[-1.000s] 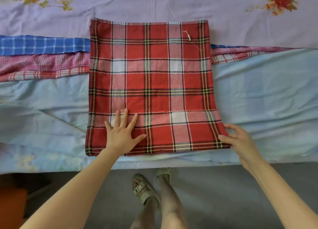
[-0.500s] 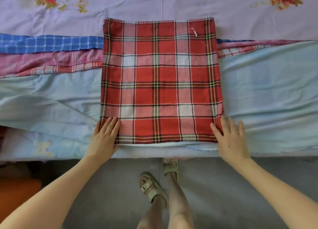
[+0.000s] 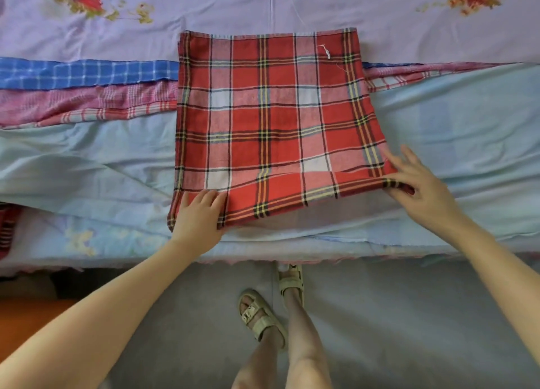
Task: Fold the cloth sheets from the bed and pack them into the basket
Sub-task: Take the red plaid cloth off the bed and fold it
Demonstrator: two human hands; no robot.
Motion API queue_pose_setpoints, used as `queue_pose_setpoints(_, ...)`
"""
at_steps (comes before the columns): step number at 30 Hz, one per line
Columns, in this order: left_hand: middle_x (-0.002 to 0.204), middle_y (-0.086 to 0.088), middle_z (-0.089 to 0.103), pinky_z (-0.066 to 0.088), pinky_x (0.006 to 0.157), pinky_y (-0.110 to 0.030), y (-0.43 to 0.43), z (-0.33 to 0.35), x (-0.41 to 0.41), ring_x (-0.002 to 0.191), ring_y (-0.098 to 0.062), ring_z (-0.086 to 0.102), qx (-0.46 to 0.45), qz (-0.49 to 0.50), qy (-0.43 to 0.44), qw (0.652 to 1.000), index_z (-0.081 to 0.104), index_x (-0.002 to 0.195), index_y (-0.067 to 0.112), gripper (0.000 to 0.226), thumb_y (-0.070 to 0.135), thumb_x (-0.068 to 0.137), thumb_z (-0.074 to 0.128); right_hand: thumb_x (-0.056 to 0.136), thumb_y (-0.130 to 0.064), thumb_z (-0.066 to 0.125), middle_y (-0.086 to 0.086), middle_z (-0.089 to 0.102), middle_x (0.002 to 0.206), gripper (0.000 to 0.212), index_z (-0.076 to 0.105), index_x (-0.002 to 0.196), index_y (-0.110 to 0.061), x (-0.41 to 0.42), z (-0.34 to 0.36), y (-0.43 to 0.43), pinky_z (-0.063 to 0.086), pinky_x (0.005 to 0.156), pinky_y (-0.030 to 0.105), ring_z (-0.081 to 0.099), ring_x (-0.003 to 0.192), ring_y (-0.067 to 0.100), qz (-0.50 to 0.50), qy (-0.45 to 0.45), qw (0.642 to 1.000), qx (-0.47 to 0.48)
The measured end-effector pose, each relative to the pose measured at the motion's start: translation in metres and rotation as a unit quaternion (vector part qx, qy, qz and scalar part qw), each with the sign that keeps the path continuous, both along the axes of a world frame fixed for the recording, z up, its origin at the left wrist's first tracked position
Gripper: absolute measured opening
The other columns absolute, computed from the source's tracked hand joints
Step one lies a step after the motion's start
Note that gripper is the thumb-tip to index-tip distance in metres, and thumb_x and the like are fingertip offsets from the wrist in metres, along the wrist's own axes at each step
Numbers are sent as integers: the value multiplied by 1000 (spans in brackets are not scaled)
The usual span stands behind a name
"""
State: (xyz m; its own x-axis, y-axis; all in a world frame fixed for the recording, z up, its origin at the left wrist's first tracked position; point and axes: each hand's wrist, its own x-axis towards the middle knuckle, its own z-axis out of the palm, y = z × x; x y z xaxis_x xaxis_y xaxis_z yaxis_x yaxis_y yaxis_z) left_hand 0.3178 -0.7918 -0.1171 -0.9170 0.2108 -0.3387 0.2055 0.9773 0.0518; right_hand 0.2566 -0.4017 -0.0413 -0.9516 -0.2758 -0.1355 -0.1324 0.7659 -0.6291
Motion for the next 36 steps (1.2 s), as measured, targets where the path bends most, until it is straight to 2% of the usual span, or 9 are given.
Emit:
queue_pose_setpoints(4, 80, -14, 68, 46, 50, -35, -11, 16, 2, 63, -37, 63, 26, 90, 39, 995, 68, 93, 4, 40, -13, 57, 67, 87, -6, 63, -23, 39, 138, 19, 69, 92, -23, 1, 6, 5, 15, 116, 39, 18, 142, 8, 63, -1, 998, 31)
queue_pose_setpoints(7, 94, -11, 69, 47, 61, -35, -30, 45, 9, 80, -34, 65, -30, 66, 6, 997, 67, 106, 10, 43, -11, 71, 56, 87, -11, 64, -1, 41, 144, 35, 64, 120, -23, 20, -4, 14, 11, 116, 53, 30, 135, 13, 129, -25, 984, 122)
queue_pose_setpoints(10, 110, 3, 65, 42, 80, -24, -43, 93, 21, 100, -19, 60, -54, -15, -163, 985, 61, 109, 31, 31, 13, 89, 46, 83, -50, 56, 4, 63, 125, 30, 69, 107, -36, 46, 13, 21, 14, 117, 34, 54, 116, 4, 175, -162, 958, 157)
queue_pose_setpoints(15, 77, 24, 64, 40, 65, -8, -68, 172, 26, 74, 2, 59, 164, 89, -323, 928, 60, 79, 46, 30, 16, 83, 64, 70, -64, 63, -21, 62, 63, 38, 66, 60, -27, 33, 71, 34, 40, 60, 13, 55, 59, -8, 95, -361, 927, -27)
queue_pose_setpoints(19, 73, 5, 68, 47, 60, -16, -83, 159, -22, 67, -11, 63, 258, 237, -176, 920, 67, 80, 25, 10, 17, 80, 73, 48, -68, 78, -3, 74, 93, 76, 70, 102, -15, -15, 57, 26, 53, 69, 14, 69, 86, 9, -107, -311, 922, -203)
queue_pose_setpoints(21, 74, -3, 66, 45, 61, -23, -85, 137, -56, 68, -18, 60, 314, 344, -99, 879, 67, 83, 17, 11, 20, 77, 76, 83, -45, 66, -1, 73, 86, 43, 67, 103, -7, -52, 29, 10, 54, 69, 21, 67, 80, 14, -203, -260, 918, -220)
queue_pose_setpoints(25, 80, 2, 60, 47, 69, -25, -81, 88, -131, 74, -14, 56, 416, 467, 14, 780, 62, 86, 22, 19, 24, 76, 77, 99, -18, 43, 4, 55, 76, 27, 56, 79, -5, -124, -28, -26, 37, 62, 28, 50, 75, 18, -309, -138, 931, -141)
queue_pose_setpoints(32, 96, -12, 63, 48, 84, -34, -69, -13, -187, 94, -25, 59, 371, 558, 118, 733, 65, 101, 11, 19, 23, 86, 67, 99, -28, 42, 13, 59, 99, 23, 57, 100, -11, -175, -117, -48, 41, 80, 36, 56, 95, 28, -349, -108, 930, 32)
queue_pose_setpoints(36, 114, -23, 60, 40, 93, -45, -67, -20, -173, 107, -39, 53, 204, 506, 176, 820, 55, 118, 1, 36, 25, 92, 56, 98, -34, 43, 11, 63, 98, 32, 55, 106, -5, -136, -106, -48, 37, 69, 31, 59, 91, 33, -360, -57, 929, 66)
